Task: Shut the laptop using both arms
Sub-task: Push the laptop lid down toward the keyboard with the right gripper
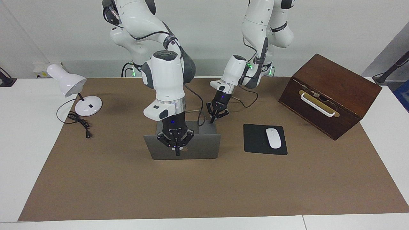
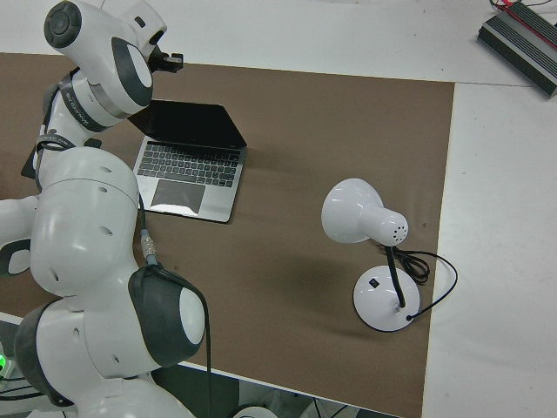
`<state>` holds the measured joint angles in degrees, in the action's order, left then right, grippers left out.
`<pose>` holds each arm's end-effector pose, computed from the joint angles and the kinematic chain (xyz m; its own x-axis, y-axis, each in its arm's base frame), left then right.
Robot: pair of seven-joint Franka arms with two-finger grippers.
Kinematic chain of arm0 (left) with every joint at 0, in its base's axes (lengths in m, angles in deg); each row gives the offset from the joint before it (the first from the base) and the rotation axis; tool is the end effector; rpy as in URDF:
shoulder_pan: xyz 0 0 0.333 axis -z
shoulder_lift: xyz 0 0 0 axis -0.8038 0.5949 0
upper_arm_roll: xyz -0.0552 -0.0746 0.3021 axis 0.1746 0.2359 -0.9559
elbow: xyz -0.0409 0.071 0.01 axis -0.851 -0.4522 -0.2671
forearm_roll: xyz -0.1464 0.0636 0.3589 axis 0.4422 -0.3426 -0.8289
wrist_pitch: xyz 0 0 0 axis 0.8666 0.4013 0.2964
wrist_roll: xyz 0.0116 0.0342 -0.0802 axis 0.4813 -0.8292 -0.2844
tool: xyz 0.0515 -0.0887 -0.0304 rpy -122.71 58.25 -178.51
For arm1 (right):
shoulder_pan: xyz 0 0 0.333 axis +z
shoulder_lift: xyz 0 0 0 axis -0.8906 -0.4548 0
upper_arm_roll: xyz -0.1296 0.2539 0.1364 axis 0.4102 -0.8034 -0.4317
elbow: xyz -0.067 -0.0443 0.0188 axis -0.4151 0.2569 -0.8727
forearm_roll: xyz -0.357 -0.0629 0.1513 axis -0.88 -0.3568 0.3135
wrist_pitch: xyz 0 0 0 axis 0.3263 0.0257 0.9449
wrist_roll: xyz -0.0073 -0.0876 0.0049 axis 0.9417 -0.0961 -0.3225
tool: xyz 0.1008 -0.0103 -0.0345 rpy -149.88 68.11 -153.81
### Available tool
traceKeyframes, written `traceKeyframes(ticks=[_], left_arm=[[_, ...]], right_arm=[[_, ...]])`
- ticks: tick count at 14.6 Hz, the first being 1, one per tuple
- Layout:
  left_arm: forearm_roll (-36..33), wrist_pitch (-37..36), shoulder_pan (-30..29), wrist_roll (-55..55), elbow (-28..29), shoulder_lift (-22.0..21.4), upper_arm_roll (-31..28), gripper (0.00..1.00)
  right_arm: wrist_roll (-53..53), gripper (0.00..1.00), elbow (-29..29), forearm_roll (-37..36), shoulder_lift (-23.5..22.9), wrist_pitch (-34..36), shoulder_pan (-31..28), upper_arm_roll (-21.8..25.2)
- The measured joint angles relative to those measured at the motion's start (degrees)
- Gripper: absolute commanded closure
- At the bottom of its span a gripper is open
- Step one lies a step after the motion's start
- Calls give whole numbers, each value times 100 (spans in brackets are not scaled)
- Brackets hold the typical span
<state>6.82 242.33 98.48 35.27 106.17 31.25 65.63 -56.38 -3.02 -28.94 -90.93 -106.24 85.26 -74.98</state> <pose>0.3755 -0.3473 0.2695 0.7340 -0.2534 0.6301 -0.4568 -0.8708 0.1819 0.6794 0.2707 0.4839 0.8896 0.0343 0.4554 0.0415 -0.9991 -0.0059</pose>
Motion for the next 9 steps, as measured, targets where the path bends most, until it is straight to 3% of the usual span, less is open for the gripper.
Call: traceKeyframes(ticks=[9], left_arm=[[-1,19,50,15,-2,20,-15,100]], right_arm=[[-671,100,19,827,69,1093,-3,-12]])
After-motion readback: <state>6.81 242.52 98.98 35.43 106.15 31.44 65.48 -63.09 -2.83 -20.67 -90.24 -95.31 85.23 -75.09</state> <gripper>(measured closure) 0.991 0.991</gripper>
